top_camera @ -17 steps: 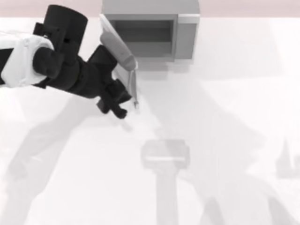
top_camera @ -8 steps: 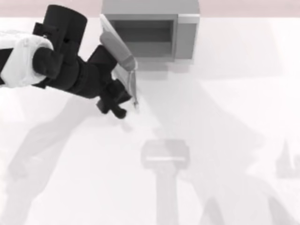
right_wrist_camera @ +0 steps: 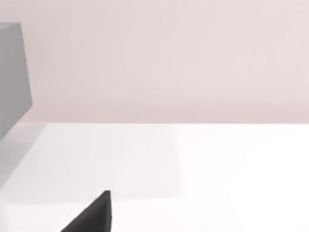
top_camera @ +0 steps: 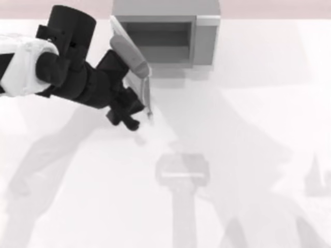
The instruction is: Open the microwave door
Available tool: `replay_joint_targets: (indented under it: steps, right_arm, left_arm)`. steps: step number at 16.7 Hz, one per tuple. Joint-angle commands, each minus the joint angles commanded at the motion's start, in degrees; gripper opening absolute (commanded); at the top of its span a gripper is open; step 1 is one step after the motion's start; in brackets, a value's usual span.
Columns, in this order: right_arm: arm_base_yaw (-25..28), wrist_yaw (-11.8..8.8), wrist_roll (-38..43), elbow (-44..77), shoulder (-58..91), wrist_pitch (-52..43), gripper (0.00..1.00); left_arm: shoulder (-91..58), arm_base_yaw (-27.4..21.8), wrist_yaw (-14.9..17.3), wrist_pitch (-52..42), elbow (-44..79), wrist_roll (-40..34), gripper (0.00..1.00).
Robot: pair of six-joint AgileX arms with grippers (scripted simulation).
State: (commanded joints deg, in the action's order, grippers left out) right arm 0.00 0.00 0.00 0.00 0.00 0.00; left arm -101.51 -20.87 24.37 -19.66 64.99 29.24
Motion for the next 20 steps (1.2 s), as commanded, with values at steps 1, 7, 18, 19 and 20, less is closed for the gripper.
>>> replay_joint_targets:
  steps: [1, 7, 18, 19, 20]
  right_arm:
    - [0.00, 0.00, 0.00, 0.00, 0.00, 0.00, 1.00]
    - [0.00, 0.00, 0.00, 0.00, 0.00, 0.00, 1.00]
    - [0.00, 0.00, 0.00, 0.00, 0.00, 0.00, 1.00]
    - [0.00, 0.00, 0.00, 0.00, 0.00, 0.00, 1.00]
    - [0.00, 0.00, 0.00, 0.00, 0.00, 0.00, 1.00]
  left_arm:
    - [0.00, 0.00, 0.00, 0.00, 0.00, 0.00, 0.00]
    - [-0.01, 0.93, 1.75, -1.31, 0.29, 2.65, 0.00]
    - [-0.12, 1.75, 2.59, -2.25, 0.45, 4.41, 0.00]
    - [-0.12, 1.75, 2.59, -2.25, 0.45, 4.41, 0.00]
    - [-0.12, 1.75, 2.59, -2.25, 0.45, 4.41, 0.00]
